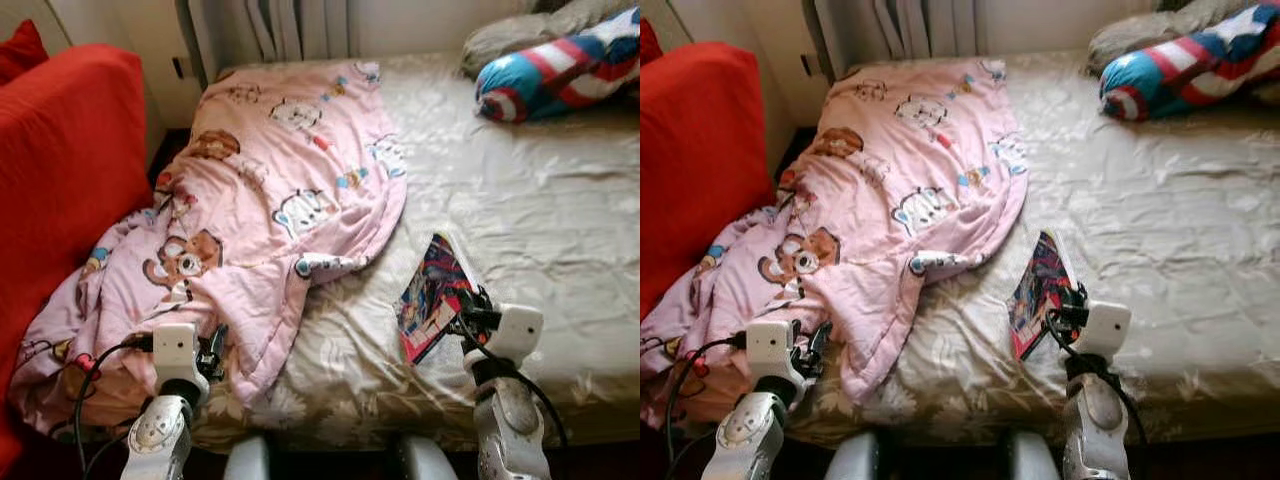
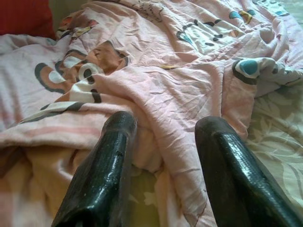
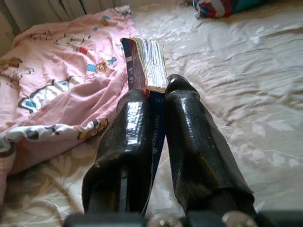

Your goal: Clean up the room

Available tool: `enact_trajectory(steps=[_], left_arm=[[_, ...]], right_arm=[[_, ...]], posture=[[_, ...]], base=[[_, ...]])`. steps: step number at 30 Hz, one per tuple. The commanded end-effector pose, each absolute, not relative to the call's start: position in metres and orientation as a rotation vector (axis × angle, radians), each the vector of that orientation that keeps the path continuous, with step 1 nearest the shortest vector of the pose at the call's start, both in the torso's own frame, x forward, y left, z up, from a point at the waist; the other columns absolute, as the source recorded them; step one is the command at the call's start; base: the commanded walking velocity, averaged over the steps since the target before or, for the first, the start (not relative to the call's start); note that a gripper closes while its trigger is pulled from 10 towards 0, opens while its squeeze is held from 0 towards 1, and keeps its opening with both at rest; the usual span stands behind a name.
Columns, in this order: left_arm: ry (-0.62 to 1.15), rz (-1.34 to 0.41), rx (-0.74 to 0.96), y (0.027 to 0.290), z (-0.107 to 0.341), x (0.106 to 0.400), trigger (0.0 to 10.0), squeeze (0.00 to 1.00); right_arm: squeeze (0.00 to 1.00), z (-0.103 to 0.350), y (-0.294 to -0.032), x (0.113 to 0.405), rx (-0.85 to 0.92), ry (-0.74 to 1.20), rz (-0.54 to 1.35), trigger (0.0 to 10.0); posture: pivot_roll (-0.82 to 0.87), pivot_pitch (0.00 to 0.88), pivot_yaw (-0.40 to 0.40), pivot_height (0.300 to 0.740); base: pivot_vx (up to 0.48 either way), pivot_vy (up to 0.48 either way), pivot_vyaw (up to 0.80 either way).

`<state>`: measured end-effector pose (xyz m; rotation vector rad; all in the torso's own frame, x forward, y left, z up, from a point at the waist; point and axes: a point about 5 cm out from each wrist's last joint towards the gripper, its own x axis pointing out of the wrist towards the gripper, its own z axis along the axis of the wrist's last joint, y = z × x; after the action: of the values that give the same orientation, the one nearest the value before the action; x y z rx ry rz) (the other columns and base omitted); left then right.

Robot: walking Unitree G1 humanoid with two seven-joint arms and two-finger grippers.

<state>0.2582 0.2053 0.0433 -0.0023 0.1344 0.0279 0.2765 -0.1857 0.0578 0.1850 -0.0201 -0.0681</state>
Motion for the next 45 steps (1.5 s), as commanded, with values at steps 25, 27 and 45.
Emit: enact_trajectory(steps=[25, 27, 45], left_arm=[[0.456, 0.106, -0.004, 0.218, -0.026, 0.235, 10.0, 0.00], [0.506, 0.100, 0.000, 0.218, -0.035, 0.229, 10.0, 0.00], [0.644, 0.109, 0.011, 0.212, -0.057, 0.208, 10.0, 0.00]], right_arm=[[0.00, 0.073, -0.180, 0.291, 0.140, -0.007, -0.084, 10.0], [0.00, 0.072, -0.180, 0.291, 0.136, -0.004, -0.083, 10.0], [0.00, 0.071, -0.185, 0.292, 0.133, -0.001, -0.118, 10.0]], posture=[[-0.02, 0.000, -0.002, 0.740], [-0.02, 0.000, -0.002, 0.740], [-0.04, 0.000, -0.007, 0.740]], base=[[0.000, 0.000, 0.00], [0.000, 0.000, 0.00], [0.000, -0.191, 0.00]])
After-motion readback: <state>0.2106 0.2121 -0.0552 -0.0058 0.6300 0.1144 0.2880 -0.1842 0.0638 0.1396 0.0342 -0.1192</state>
